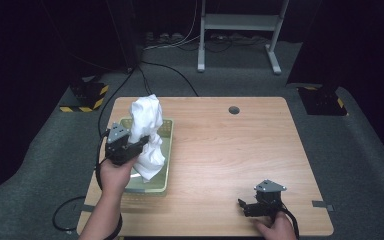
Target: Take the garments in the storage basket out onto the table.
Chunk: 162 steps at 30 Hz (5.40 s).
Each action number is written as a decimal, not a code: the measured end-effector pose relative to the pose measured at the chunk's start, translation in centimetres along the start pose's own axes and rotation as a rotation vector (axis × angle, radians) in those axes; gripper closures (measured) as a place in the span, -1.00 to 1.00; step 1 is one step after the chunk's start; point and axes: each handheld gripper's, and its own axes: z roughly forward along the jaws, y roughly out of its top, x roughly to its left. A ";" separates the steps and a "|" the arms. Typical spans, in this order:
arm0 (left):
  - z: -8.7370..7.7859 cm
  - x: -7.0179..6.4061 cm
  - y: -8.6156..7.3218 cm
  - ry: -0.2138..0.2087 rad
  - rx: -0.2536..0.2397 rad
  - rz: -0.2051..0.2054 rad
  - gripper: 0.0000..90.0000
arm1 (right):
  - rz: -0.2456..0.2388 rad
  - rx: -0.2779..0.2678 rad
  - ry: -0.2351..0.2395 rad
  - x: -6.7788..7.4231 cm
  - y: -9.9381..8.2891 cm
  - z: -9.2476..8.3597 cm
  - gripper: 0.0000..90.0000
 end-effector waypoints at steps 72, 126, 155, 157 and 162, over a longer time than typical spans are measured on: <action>1.3 -10.3 2.1 -0.156 -0.154 0.079 0.37 | 0.002 0.000 0.000 0.0 0.0 0.0 -1.00; 7.0 -15.8 0.5 -0.201 -0.100 0.108 0.37 | 0.002 0.001 0.001 0.0 0.0 0.0 -1.00; 11.7 -17.9 -1.7 -0.173 0.011 0.108 0.38 | 0.001 0.000 0.001 0.0 0.0 0.0 -1.00; 12.0 -17.9 -1.9 -0.169 0.019 0.107 0.38 | 0.000 0.000 0.001 0.0 0.0 0.0 -1.00; 12.6 -18.1 -2.4 -0.161 0.046 0.115 0.38 | 0.000 -0.001 0.001 0.0 0.0 0.0 -1.00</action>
